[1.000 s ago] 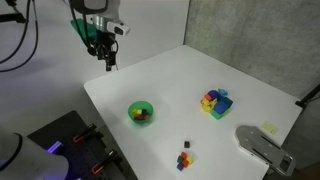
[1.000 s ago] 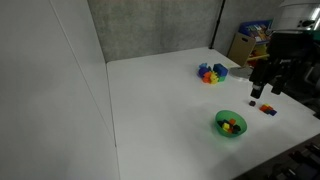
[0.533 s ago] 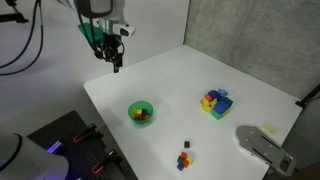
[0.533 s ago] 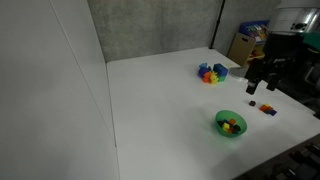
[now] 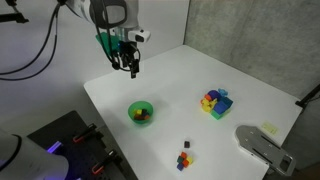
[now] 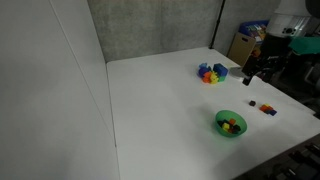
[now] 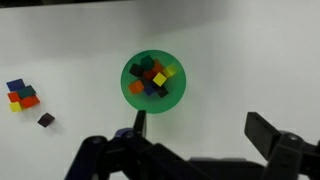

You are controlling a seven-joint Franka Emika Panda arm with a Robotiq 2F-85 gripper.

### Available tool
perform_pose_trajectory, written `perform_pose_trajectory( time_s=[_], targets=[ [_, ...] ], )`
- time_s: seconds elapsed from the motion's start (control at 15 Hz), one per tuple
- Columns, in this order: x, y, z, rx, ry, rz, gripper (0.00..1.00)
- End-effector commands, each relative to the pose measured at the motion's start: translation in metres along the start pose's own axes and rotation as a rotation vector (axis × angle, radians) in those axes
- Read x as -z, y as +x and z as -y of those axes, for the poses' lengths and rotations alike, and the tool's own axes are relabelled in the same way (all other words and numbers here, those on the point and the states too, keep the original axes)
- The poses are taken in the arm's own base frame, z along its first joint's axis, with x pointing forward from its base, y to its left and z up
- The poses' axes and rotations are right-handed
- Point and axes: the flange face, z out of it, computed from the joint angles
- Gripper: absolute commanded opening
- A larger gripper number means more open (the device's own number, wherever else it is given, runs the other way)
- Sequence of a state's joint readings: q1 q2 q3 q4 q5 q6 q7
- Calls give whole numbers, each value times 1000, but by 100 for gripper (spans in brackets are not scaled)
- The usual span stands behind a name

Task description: Put the green block inside the bowl

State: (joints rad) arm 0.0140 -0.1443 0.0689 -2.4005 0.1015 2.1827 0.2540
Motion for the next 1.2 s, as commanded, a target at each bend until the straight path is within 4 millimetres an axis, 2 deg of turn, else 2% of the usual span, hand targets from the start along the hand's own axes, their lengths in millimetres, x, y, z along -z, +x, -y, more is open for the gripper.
perform_pose_trajectory(
  time_s=[0.0,0.33,1.13],
  targets=[
    [-12,19,-23,-30,-39,-60,100],
    [-42,45,-62,-48,-74,-111,100],
    [-113,98,-143,58,-125,-168,100]
  ],
)
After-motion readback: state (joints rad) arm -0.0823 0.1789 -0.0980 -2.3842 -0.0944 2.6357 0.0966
